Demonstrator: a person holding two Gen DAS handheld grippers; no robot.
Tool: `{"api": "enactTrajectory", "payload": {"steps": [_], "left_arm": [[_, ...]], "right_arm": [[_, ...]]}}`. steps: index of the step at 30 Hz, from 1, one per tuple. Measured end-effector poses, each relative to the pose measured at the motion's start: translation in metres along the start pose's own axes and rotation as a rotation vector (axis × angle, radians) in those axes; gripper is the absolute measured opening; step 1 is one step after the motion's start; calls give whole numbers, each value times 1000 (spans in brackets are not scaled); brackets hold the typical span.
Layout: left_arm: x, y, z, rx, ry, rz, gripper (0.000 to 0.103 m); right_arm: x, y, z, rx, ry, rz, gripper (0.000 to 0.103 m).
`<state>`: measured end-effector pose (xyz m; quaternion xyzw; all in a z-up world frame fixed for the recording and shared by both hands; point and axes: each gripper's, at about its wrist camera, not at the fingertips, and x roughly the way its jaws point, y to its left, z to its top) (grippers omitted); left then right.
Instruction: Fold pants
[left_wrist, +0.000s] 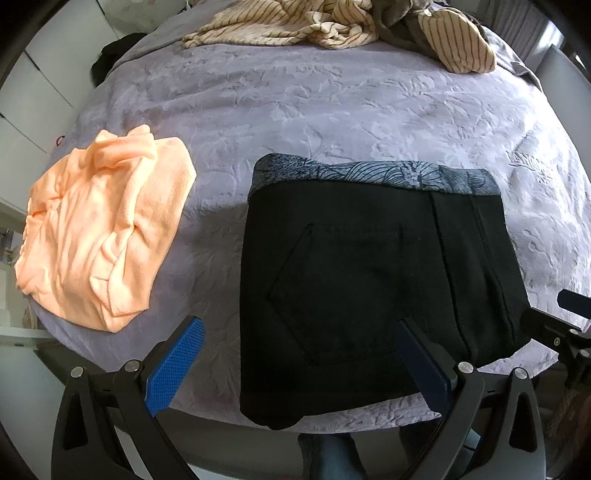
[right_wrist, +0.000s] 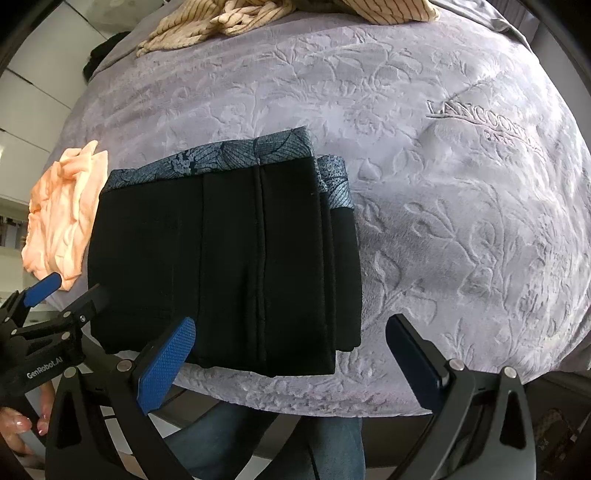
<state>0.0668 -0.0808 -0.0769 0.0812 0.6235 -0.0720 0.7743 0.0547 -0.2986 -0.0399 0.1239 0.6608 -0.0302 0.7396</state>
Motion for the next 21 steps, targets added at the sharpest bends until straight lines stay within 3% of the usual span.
{"api": "enactTrajectory", "payload": {"steps": [21], "left_arm": [[-2, -7, -2, 22, 2, 8, 103]], "right_arm": [[-1, -1, -1, -22, -9, -53, 103]]}}
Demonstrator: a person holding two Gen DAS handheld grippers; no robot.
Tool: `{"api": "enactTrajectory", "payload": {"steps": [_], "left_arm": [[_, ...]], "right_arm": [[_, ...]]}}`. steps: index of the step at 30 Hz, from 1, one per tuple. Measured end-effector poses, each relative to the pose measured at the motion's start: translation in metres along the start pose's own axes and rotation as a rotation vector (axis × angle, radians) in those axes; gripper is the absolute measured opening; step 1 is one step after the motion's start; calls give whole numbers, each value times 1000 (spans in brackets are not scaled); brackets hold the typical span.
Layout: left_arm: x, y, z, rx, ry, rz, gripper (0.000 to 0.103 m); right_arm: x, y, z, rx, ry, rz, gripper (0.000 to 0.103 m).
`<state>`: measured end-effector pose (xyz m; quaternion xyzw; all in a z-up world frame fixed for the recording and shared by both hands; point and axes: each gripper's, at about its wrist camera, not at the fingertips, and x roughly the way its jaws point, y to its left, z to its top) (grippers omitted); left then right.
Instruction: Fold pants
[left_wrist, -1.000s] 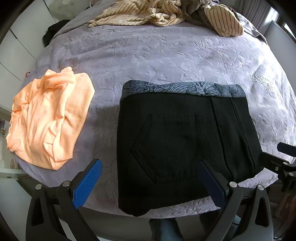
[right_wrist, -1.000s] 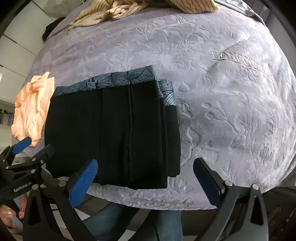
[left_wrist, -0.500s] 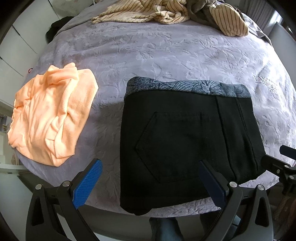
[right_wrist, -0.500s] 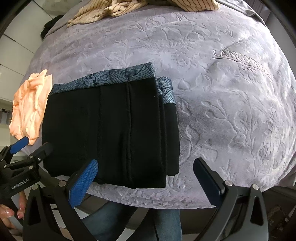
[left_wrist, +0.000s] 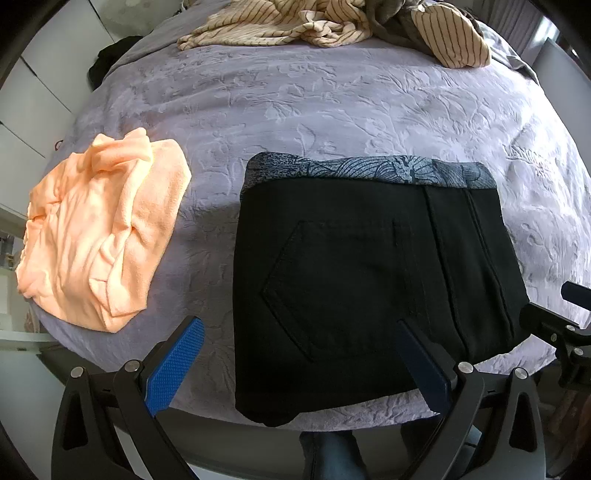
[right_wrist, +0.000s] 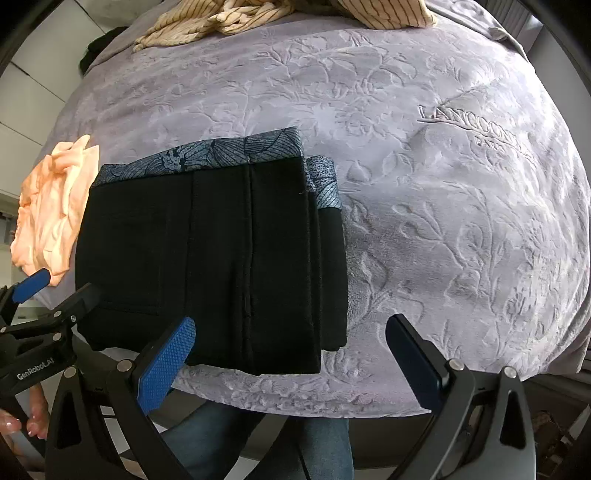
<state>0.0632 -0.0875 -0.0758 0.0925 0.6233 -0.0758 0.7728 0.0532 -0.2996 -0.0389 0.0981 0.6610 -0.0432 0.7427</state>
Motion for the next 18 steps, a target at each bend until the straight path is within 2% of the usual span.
{"api": "enactTrajectory", "payload": {"steps": [18], "left_arm": [[0, -1, 0, 2, 1, 3, 103]], "right_arm": [[1, 1, 3, -2, -2, -4, 103]]}}
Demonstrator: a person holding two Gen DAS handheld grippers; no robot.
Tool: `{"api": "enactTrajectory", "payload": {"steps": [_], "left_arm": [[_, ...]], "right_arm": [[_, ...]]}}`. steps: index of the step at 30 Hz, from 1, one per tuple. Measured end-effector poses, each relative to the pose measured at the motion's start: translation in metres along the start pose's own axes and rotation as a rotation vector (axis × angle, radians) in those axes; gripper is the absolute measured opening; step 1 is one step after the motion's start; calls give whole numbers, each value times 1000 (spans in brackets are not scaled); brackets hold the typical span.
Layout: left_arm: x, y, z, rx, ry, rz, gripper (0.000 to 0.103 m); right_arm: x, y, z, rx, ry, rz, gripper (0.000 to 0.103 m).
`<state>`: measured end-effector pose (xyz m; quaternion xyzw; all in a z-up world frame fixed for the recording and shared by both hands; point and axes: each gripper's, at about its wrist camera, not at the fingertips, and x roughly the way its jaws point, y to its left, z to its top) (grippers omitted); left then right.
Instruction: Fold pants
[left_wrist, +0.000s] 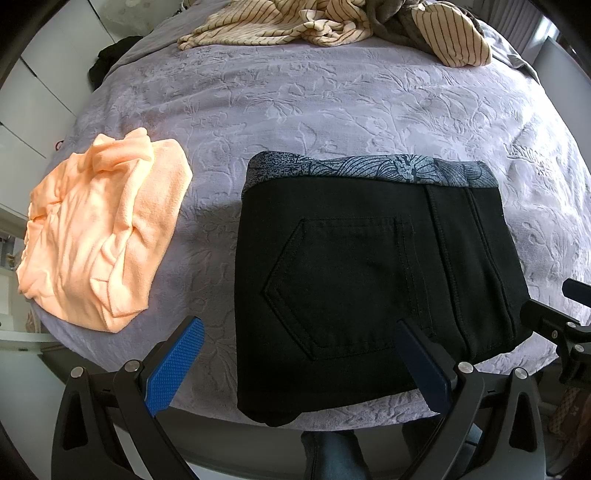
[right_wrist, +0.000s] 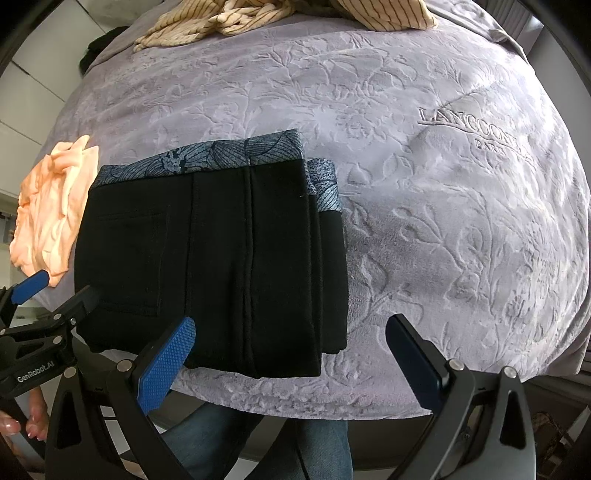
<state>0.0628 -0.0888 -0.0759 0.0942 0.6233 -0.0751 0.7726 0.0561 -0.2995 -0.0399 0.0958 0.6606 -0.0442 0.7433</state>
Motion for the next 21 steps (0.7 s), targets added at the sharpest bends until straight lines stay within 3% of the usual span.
{"api": "enactTrajectory", "payload": {"steps": [21], "left_arm": [[0, 2, 2, 21, -9, -1, 103]], "right_arm": [[3, 6, 0, -5, 0, -3, 103]]}}
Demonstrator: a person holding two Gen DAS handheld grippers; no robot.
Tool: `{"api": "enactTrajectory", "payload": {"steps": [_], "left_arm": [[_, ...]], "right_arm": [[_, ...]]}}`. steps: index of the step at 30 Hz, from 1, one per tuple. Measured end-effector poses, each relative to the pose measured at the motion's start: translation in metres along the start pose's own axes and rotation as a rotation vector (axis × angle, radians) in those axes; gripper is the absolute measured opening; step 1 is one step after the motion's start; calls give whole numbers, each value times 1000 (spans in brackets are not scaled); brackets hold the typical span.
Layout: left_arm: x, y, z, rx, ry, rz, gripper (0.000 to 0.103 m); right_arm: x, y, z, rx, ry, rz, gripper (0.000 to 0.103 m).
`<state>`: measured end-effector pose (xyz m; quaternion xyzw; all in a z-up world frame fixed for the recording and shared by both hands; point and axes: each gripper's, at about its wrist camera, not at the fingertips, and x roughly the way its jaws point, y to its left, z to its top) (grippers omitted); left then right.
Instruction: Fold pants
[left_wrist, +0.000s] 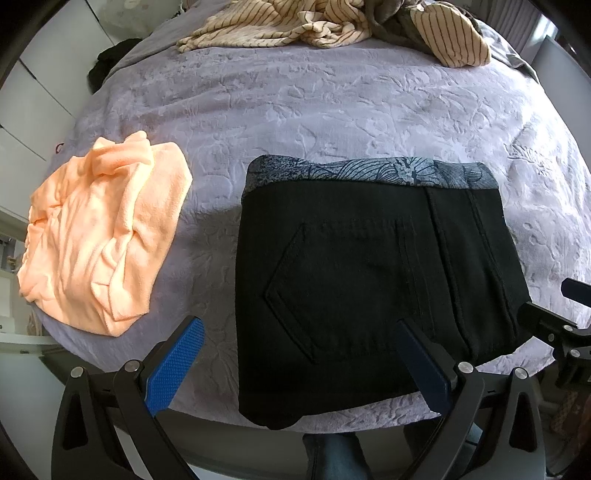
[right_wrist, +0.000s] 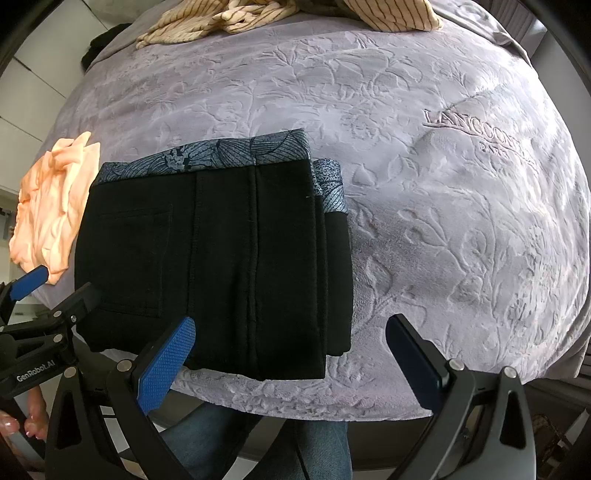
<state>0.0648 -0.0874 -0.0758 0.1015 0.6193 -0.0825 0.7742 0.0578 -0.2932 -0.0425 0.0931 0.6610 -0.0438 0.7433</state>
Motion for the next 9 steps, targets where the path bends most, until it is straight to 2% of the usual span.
{"api": "enactTrajectory", "payload": {"steps": [9], "left_arm": [[-6, -4, 1, 25, -29, -19, 103]], "right_arm": [[0, 1, -1, -1, -2, 0, 103]]}}
